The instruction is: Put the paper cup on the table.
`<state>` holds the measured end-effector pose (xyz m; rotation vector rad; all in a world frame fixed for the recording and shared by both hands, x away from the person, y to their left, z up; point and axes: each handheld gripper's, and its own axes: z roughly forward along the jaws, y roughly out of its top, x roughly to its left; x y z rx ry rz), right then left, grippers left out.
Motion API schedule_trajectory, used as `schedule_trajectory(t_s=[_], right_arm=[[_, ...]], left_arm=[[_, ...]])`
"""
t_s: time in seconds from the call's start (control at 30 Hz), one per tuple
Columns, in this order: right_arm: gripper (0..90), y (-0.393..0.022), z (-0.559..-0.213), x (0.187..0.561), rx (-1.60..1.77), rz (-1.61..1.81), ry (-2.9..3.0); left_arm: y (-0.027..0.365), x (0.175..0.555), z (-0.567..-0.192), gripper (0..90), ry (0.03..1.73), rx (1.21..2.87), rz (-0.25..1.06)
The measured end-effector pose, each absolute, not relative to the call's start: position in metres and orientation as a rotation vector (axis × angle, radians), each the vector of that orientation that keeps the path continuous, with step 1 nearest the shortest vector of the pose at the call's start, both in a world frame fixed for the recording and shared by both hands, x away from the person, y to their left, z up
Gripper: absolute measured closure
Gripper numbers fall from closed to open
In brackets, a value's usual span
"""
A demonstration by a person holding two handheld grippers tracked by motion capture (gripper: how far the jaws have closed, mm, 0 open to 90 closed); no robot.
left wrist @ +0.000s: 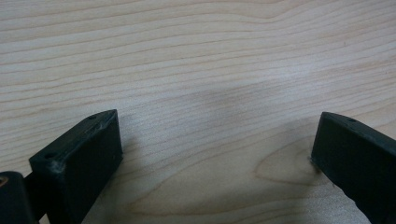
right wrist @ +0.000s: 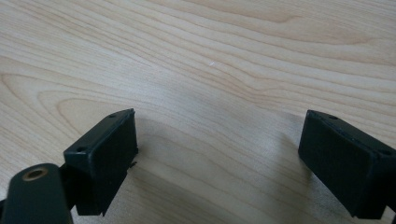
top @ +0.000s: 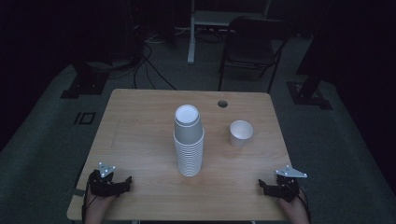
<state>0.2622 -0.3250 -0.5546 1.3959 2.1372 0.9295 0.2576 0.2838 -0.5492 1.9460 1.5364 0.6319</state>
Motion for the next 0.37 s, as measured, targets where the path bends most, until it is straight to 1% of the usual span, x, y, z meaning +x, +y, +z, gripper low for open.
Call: schedule_trajectory(t_s=[0.37], right_arm=[[11.2,-0.3263,-0.5546,0.2630,1.427,0.918,2.108]], left_arm=[[0.2841,0.2596,-0.5492,2.3,1.541,1.944,0.633]])
